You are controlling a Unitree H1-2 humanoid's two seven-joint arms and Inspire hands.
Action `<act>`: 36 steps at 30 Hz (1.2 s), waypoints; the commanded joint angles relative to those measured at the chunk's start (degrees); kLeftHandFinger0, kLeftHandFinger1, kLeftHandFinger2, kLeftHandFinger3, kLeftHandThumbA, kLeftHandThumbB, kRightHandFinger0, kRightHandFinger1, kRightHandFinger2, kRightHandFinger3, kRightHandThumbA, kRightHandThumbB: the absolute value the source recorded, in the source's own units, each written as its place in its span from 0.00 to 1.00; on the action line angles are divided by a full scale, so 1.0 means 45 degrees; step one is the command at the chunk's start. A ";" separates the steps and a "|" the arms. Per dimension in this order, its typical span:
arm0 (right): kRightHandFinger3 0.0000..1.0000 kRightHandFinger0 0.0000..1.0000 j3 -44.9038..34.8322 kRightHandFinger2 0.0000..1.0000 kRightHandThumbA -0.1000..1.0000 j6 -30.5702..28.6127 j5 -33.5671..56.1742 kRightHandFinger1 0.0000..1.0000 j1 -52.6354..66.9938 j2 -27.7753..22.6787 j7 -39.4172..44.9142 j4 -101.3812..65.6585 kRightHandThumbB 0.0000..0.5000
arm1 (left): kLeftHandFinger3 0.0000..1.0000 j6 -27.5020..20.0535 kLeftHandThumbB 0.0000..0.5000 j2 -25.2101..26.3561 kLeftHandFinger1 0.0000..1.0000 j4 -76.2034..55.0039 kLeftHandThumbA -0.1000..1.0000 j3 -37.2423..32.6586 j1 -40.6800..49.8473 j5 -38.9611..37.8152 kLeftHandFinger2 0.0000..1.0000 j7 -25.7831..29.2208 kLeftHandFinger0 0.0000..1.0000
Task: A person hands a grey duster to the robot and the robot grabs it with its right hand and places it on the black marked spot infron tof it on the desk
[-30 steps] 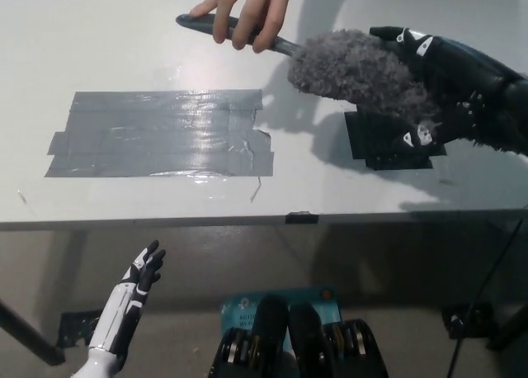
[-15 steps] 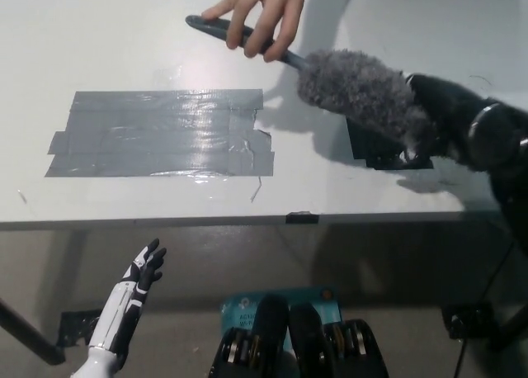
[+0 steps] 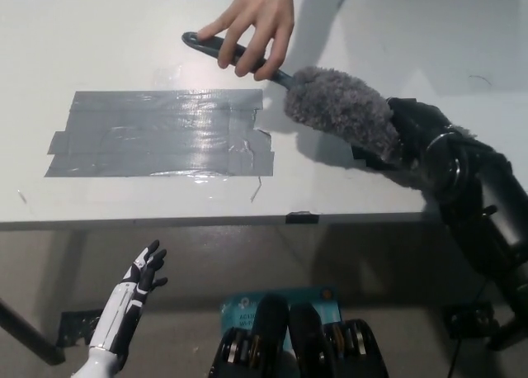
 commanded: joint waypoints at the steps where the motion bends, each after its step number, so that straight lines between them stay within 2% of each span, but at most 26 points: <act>1: 1.00 0.00 -0.0272 0.88 0.00 -0.4064 -0.1749 0.49 -0.1400 0.0363 -0.9792 0.0247 0.39 | 1.00 -0.0296 0.24 0.0397 1.00 -0.0497 1.00 0.0122 -0.0082 -0.0314 1.00 -0.0360 0.89; 5: 1.00 0.02 -0.0757 0.95 0.00 -0.4238 -0.1235 0.59 -0.1505 0.0089 -0.8996 -0.0879 0.34 | 1.00 -0.0344 0.25 0.0392 1.00 -0.0403 1.00 0.0142 -0.0162 -0.0319 1.00 -0.0336 0.87; 7: 1.00 0.03 -0.0865 0.96 0.00 -0.4250 -0.1131 0.61 -0.1580 -0.0019 -0.8806 -0.1192 0.32 | 1.00 -0.0296 0.25 0.0398 1.00 -0.0416 1.00 0.0144 -0.0168 -0.0324 1.00 -0.0344 0.86; 10: 1.00 0.03 -0.1068 0.93 0.00 -0.4009 -0.1028 0.59 -0.1738 -0.0332 -0.8205 -0.1918 0.33 | 1.00 -0.0273 0.25 0.0389 1.00 -0.0428 1.00 0.0115 -0.0124 -0.0294 1.00 -0.0353 0.86; 12: 1.00 0.01 -0.1082 0.93 0.00 -0.3811 -0.1207 0.55 -0.1916 -0.0586 -0.8151 -0.2047 0.41 | 1.00 -0.0261 0.25 0.0426 1.00 -0.0455 1.00 0.0088 -0.0121 -0.0238 1.00 -0.0374 0.85; 15: 1.00 0.00 -0.1049 0.92 0.00 -0.4216 -0.1026 0.54 -0.2269 -0.1059 -0.7658 -0.1792 0.43 | 1.00 -0.0266 0.23 0.0478 1.00 -0.0447 1.00 0.0052 -0.0143 -0.0120 1.00 -0.0393 0.85; 21: 0.99 0.16 -0.0739 0.96 0.00 -0.4589 -0.0556 0.64 -0.3242 -0.1714 -0.6076 -0.0186 0.36 | 1.00 -0.0243 0.22 0.0482 1.00 -0.0506 1.00 0.0065 -0.0077 -0.0131 1.00 -0.0439 0.84; 22: 0.94 0.15 -0.0565 0.94 0.00 -0.4978 -0.0509 0.61 -0.3422 -0.1803 -0.6054 0.0300 0.42 | 1.00 -0.0296 0.21 0.0507 1.00 -0.0489 1.00 0.0043 -0.0087 -0.0068 1.00 -0.0440 0.84; 24: 0.87 0.11 -0.0179 0.90 0.00 -0.5381 -0.0716 0.55 -0.3637 -0.1921 -0.6153 0.0921 0.46 | 1.00 -0.0226 0.21 0.0532 1.00 -0.0538 1.00 0.0034 -0.0072 -0.0066 1.00 -0.0456 0.84; 25: 0.83 0.12 -0.0145 0.87 0.00 -0.5416 -0.0705 0.54 -0.3651 -0.1939 -0.6187 0.0966 0.52 | 1.00 -0.0220 0.21 0.0543 1.00 -0.0549 1.00 0.0030 -0.0073 -0.0068 1.00 -0.0461 0.84; 26: 0.83 0.06 -0.0022 0.86 0.00 -0.5627 -0.0705 0.50 -0.3747 -0.2001 -0.6230 0.1294 0.47 | 1.00 -0.0171 0.21 0.0529 1.00 -0.0551 1.00 0.0012 -0.0102 -0.0083 1.00 -0.0467 0.85; 28: 0.88 0.03 0.0258 0.91 0.00 -0.5880 -0.0820 0.49 -0.3828 -0.2061 -0.6280 0.1848 0.45 | 1.00 -0.0231 0.19 0.0532 1.00 -0.0543 1.00 -0.0017 -0.0099 -0.0090 1.00 -0.0465 0.85; 29: 0.92 0.03 0.0426 0.94 0.00 -0.5865 -0.0855 0.52 -0.3858 -0.2066 -0.6095 0.2129 0.41 | 1.00 -0.0161 0.19 0.0537 1.00 -0.0563 1.00 -0.0033 -0.0094 -0.0087 1.00 -0.0464 0.85; 30: 0.94 0.03 0.0527 0.94 0.00 -0.5890 -0.0862 0.53 -0.3925 -0.2062 -0.6009 0.2317 0.43 | 1.00 -0.0159 0.19 0.0542 1.00 -0.0568 1.00 -0.0041 -0.0095 -0.0067 1.00 -0.0450 0.85; 31: 0.86 0.02 0.0757 0.93 0.00 -0.5972 -0.0830 0.52 -0.4045 -0.2050 -0.5593 0.2785 0.48 | 1.00 -0.0186 0.18 0.0550 1.00 -0.0556 1.00 -0.0050 -0.0093 -0.0032 1.00 -0.0440 0.85; 34: 0.81 0.01 0.0895 0.96 0.00 -0.6137 -0.0420 0.54 -0.3961 -0.1975 -0.4859 0.3259 0.49 | 1.00 -0.0071 0.19 0.0542 1.00 -0.0671 1.00 -0.0047 -0.0056 0.0006 1.00 -0.0465 0.85; 36: 0.81 0.01 0.0971 0.98 0.00 -0.6192 -0.0050 0.56 -0.3763 -0.1831 -0.4145 0.3581 0.42 | 1.00 -0.0109 0.19 0.0536 1.00 -0.0664 1.00 -0.0048 -0.0063 0.0003 1.00 -0.0463 0.85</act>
